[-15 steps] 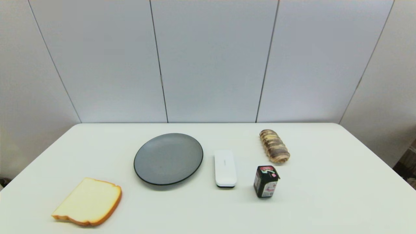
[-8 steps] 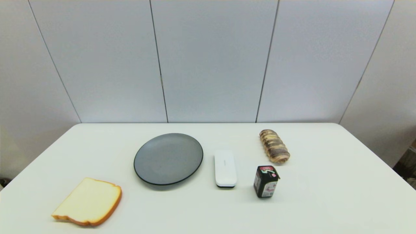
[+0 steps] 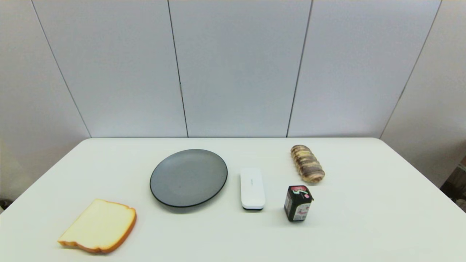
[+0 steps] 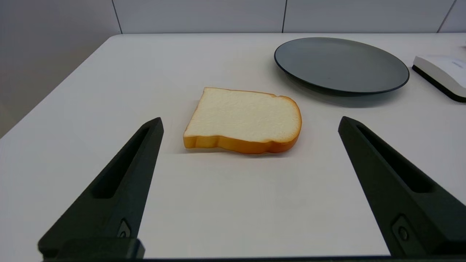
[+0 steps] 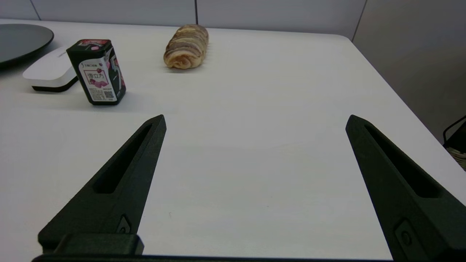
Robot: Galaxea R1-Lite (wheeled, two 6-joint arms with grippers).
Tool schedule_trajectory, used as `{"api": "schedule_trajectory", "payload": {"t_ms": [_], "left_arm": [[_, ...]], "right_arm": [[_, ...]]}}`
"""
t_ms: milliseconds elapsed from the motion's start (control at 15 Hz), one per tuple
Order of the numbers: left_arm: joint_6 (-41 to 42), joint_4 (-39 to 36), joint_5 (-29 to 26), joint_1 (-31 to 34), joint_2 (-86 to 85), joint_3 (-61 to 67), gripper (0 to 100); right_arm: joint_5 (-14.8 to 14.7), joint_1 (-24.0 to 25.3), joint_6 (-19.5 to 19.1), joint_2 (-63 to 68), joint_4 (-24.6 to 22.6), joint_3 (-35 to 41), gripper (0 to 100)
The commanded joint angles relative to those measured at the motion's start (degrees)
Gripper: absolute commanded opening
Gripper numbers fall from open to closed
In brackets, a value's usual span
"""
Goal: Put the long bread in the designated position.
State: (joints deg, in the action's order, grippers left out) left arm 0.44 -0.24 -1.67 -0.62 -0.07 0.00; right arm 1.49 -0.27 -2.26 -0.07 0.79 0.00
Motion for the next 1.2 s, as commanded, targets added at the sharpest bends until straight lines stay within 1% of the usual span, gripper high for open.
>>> {"api": "schedule_trajectory", "payload": {"t_ms": [67, 267, 400, 533, 667, 733, 933, 1067, 1200], "left_arm": [[-1.7, 0.0, 1.4, 0.0, 0.6, 0.0, 100], [-1.1, -0.1, 0.0, 0.0, 7.5, -3.3, 100], [-1.1, 1.1, -1.6, -0.6, 17.7, -11.9, 100], [1.6, 6.7, -1.4, -4.7, 31.5, -23.5, 100], [2.5, 9.3, -1.7, -8.6, 43.2, -34.2, 100], [2.5, 9.4, -1.8, -10.3, 47.9, -37.3, 100], [2.6, 9.8, -5.6, -14.6, 60.1, -47.8, 100], [2.4, 11.6, -6.0, -16.7, 67.9, -56.2, 100], [2.1, 11.6, -6.0, -18.7, 76.0, -64.2, 100]], "right_arm": [[0.0, 0.0, 0.0, 0.1, 0.0, 0.0, 100], [0.0, 0.0, 0.0, 0.1, 0.0, 0.0, 100], [0.0, 0.0, 0.0, 0.1, 0.0, 0.0, 100], [0.1, 0.0, 0.0, 0.1, 0.0, 0.0, 100], [0.0, 0.0, 0.0, 0.1, 0.0, 0.0, 100], [0.0, 0.0, 0.0, 0.1, 0.0, 0.0, 100], [0.0, 0.0, 0.0, 0.1, 0.0, 0.0, 100], [0.0, 0.0, 0.0, 0.1, 0.0, 0.0, 100], [0.0, 0.0, 0.0, 0.1, 0.0, 0.0, 100]]}}
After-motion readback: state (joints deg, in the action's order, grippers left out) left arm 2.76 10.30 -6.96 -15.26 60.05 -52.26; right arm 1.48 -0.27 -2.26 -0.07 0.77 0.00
